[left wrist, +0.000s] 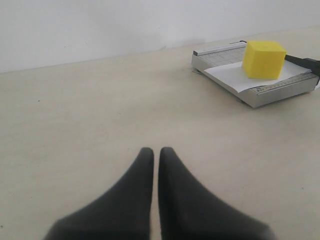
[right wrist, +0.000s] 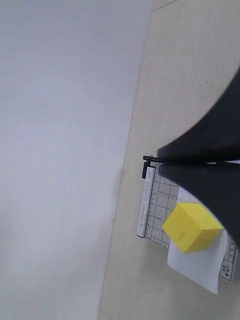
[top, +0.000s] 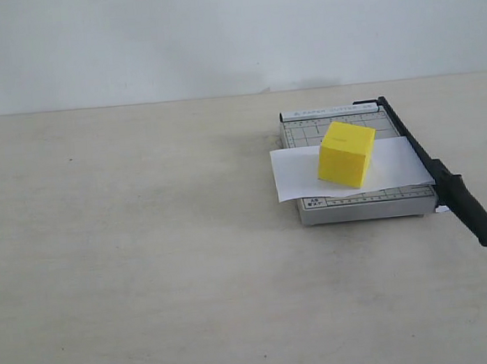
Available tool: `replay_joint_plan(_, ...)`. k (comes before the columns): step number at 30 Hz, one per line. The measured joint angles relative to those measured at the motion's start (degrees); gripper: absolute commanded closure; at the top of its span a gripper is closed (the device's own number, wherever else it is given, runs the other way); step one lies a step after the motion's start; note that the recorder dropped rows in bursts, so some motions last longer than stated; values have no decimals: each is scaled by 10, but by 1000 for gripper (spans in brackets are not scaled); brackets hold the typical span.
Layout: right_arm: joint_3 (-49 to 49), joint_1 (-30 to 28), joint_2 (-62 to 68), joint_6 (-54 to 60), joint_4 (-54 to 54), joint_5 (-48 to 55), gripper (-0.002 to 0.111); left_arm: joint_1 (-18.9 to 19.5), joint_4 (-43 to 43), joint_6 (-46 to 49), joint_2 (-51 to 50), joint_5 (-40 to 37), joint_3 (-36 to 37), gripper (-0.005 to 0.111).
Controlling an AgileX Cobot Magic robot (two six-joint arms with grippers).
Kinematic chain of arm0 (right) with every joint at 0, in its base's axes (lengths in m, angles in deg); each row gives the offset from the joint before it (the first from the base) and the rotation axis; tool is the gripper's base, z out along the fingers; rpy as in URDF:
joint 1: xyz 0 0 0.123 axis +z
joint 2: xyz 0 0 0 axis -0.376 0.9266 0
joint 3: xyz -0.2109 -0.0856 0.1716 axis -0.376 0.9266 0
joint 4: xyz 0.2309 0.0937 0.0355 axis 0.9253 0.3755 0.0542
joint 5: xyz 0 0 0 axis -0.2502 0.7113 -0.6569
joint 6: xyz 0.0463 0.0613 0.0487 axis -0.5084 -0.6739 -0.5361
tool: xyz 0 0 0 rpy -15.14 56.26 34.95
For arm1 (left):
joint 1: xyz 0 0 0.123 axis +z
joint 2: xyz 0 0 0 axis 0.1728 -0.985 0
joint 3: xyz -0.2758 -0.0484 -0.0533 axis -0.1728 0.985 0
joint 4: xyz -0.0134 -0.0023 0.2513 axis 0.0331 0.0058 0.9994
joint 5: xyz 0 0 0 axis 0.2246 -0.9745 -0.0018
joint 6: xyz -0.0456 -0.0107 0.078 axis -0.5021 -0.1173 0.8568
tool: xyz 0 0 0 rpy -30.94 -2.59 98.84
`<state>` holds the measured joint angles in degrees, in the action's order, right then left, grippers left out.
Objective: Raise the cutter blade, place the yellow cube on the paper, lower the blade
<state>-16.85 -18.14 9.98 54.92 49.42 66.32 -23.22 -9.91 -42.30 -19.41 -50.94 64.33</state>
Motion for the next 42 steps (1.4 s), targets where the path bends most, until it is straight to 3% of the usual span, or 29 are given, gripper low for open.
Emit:
replay_joint_plan(12,145,0,-216,24,0,69,108,0,0,0,0,0,0,102)
replay_joint_plan(19,173,0,-292,24,0,107,108,0,0,0,0,0,0,102)
replay_joint_plan(42,173,0,-307,17,-4,129,108,0,0,0,0,0,0,102)
